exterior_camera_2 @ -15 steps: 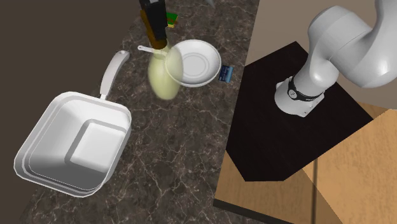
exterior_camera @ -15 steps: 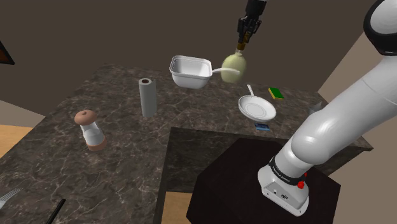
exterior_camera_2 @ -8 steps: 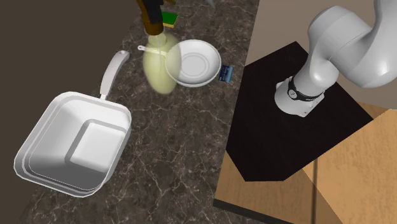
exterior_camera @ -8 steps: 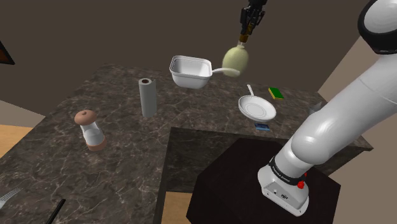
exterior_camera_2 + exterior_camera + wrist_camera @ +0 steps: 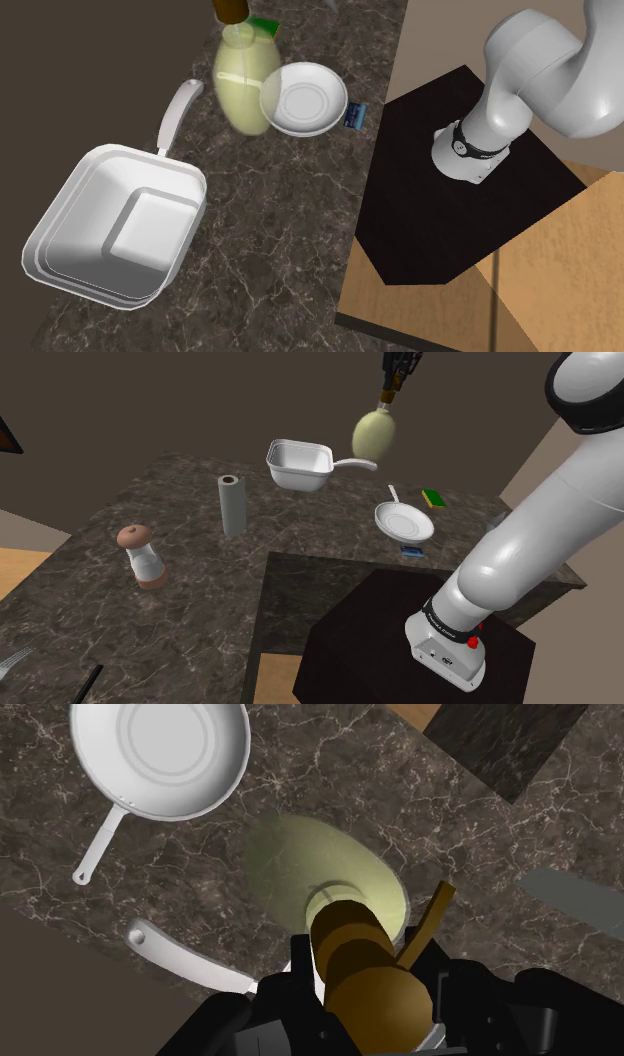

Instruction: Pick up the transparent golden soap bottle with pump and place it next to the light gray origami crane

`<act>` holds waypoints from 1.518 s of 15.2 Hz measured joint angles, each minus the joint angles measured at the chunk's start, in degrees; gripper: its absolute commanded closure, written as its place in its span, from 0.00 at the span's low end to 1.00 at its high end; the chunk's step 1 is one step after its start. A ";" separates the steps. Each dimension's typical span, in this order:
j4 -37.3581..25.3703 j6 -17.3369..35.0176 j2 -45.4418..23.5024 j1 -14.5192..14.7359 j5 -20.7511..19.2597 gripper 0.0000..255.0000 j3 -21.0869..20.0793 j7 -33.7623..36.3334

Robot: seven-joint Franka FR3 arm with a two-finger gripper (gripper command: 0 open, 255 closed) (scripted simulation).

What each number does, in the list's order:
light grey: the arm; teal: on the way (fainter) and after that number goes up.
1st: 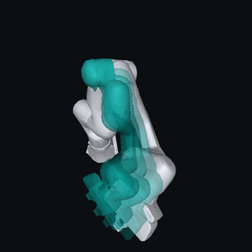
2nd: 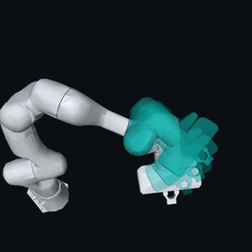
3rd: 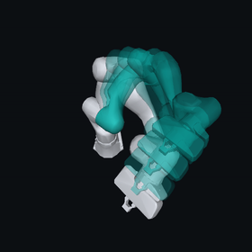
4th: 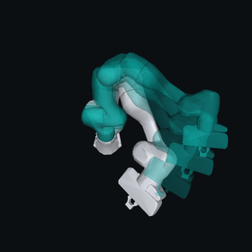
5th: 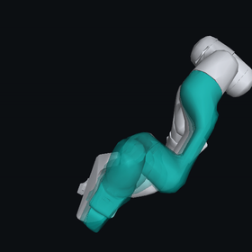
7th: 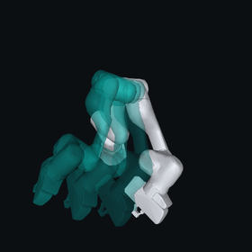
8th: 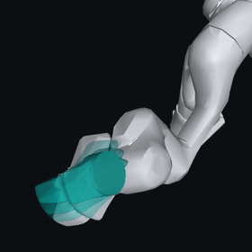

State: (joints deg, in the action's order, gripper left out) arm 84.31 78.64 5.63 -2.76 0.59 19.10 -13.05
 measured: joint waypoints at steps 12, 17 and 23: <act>-16.93 -11.12 -6.27 -1.16 2.25 1.00 1.48 -1.77; -12.45 -11.25 -1.48 -3.34 0.21 1.00 3.80 -6.91; -7.81 -10.85 3.09 -6.25 -2.34 1.00 7.49 -14.14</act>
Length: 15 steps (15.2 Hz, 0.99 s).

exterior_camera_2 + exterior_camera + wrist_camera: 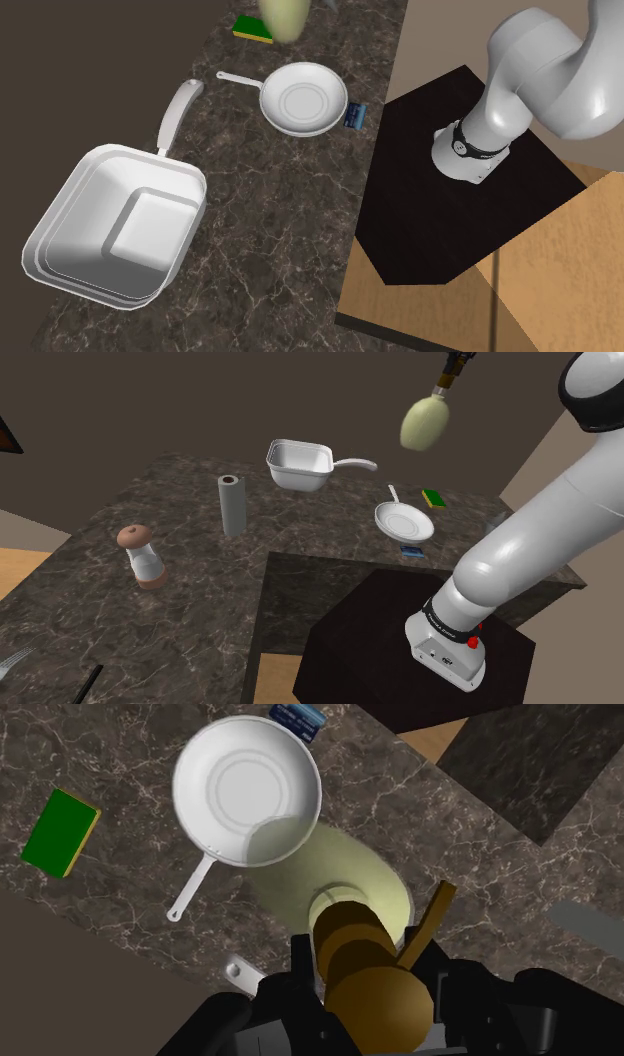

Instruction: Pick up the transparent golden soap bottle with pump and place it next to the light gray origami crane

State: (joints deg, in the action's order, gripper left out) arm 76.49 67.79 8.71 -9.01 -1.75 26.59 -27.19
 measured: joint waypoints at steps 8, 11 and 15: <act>1.20 -0.60 2.32 -3.94 -2.56 1.00 6.79 -11.50; -0.25 -1.41 1.81 -5.53 -2.95 1.00 10.12 -16.57; -1.97 -1.49 0.04 -7.74 -2.66 1.00 15.13 -23.78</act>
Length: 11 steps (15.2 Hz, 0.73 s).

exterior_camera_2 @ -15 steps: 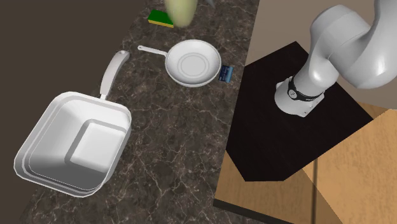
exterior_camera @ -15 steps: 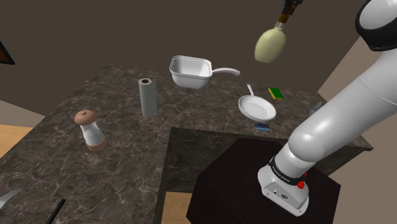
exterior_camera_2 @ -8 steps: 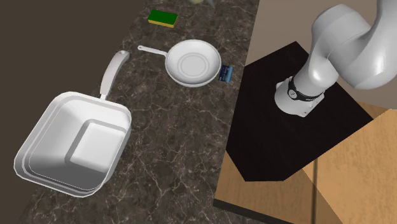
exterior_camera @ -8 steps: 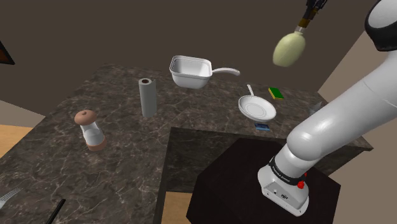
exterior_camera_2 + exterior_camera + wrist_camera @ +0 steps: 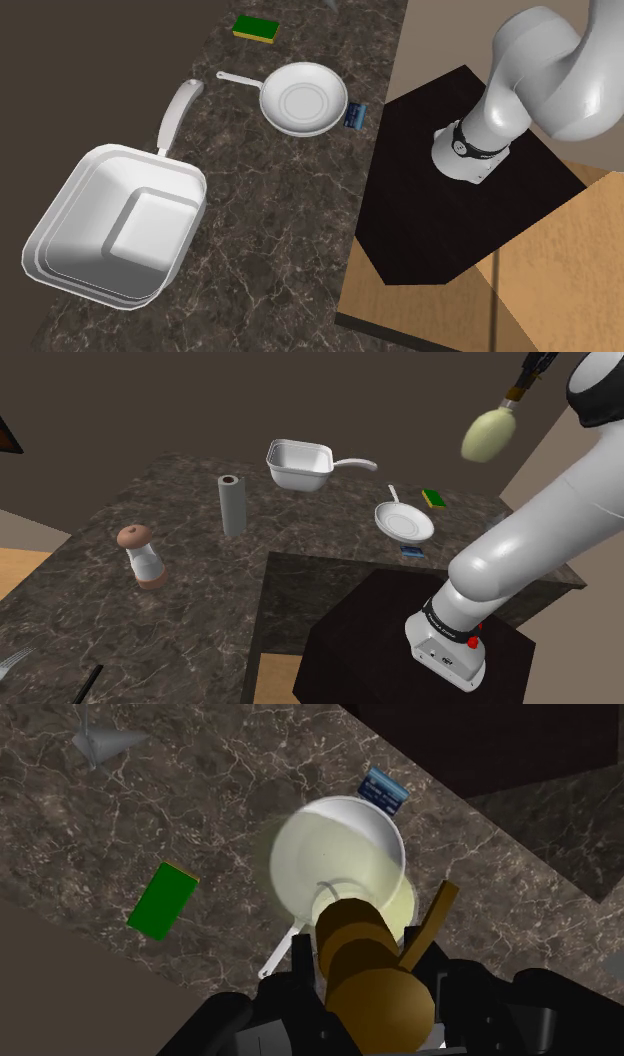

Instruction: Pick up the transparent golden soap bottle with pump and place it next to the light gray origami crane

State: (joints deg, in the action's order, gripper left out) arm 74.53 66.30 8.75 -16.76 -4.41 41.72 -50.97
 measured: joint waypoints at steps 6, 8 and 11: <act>-6.72 -1.26 -7.77 -5.31 4.92 1.00 9.60 -13.25; -9.00 -1.61 -11.19 -8.30 7.78 1.00 12.50 -18.06; -7.02 0.02 -10.60 -8.49 7.17 1.00 12.74 -19.03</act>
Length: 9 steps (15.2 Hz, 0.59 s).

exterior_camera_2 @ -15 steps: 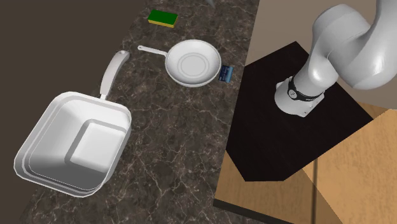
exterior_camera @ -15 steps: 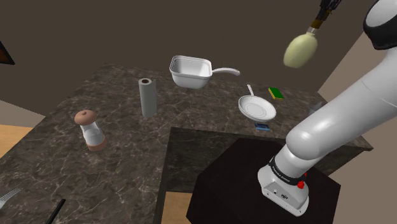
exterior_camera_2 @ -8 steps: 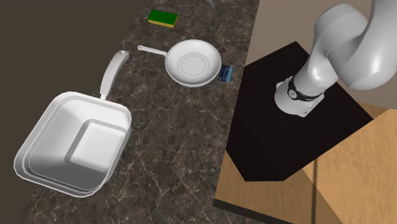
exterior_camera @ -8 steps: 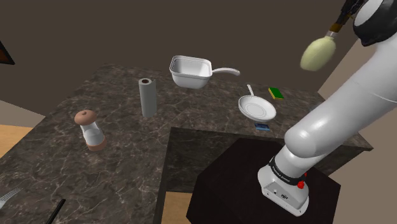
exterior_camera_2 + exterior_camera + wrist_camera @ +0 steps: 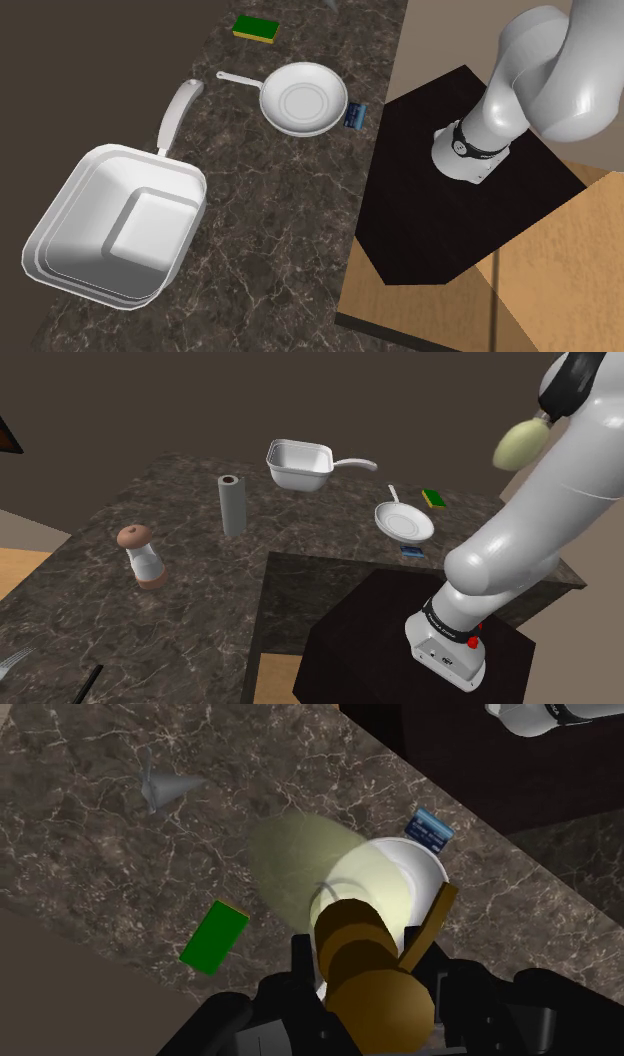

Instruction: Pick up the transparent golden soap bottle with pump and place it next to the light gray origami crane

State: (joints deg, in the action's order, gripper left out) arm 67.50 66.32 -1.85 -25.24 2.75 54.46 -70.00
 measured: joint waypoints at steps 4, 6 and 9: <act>6.87 4.22 4.51 1.92 -3.75 1.00 -1.79 2.36; 9.40 5.92 5.86 2.32 -4.80 1.00 -2.46 3.27; 14.24 8.94 8.72 2.79 -6.92 1.00 -3.78 4.78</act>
State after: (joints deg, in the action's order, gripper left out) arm 81.75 75.26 6.87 -22.45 -4.16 50.68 -65.21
